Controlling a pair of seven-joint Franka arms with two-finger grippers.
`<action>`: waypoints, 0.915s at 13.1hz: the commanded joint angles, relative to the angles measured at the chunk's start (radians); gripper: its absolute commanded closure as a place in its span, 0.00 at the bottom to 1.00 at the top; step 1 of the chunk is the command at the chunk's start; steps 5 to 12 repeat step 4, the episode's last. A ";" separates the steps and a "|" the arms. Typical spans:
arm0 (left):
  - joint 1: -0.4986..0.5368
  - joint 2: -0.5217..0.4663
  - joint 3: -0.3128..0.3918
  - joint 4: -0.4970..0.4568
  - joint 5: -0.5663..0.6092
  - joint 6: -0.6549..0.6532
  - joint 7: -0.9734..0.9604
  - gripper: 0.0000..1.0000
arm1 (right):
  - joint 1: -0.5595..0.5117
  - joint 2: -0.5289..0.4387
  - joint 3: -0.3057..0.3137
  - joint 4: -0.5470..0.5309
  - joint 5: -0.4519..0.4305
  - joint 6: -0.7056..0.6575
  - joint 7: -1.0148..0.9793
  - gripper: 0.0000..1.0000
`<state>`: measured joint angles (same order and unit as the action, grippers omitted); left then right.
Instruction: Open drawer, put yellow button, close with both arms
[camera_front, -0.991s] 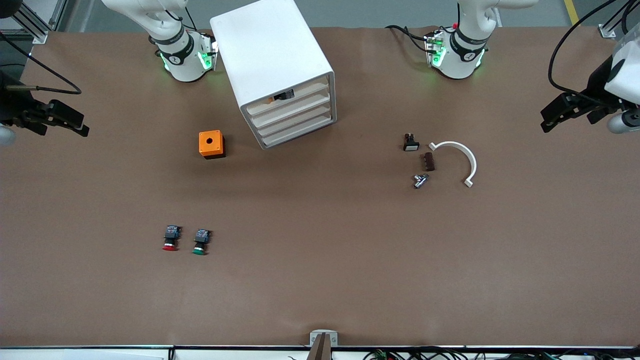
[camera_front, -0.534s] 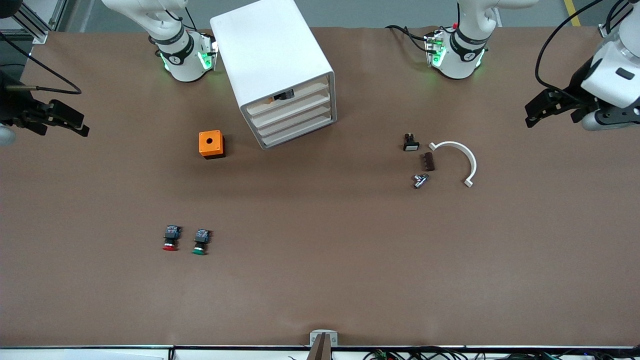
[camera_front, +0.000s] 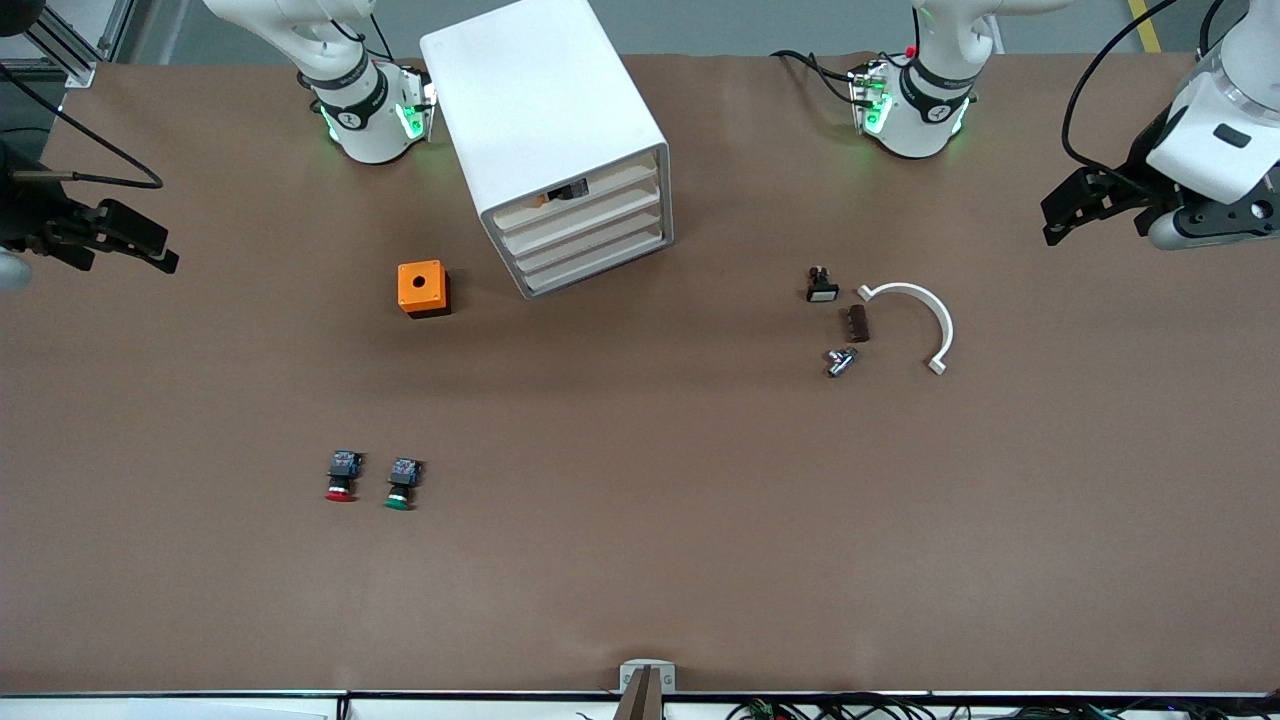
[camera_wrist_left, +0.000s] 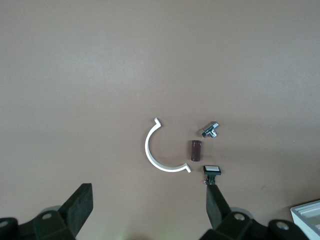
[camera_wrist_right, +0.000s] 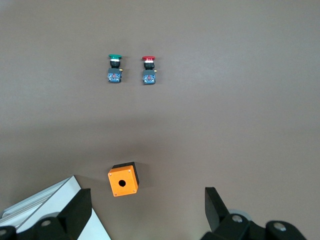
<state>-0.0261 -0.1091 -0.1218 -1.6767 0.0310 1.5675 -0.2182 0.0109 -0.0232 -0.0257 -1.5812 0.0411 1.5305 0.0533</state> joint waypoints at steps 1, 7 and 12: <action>0.018 0.028 -0.013 0.049 -0.014 -0.012 0.014 0.00 | -0.012 -0.017 0.010 -0.006 -0.010 -0.006 -0.010 0.00; 0.012 0.042 -0.012 0.057 -0.011 -0.015 0.005 0.00 | -0.012 -0.017 0.010 -0.006 -0.010 -0.007 -0.010 0.00; 0.012 0.042 -0.012 0.057 -0.011 -0.015 0.005 0.00 | -0.012 -0.017 0.010 -0.006 -0.010 -0.007 -0.010 0.00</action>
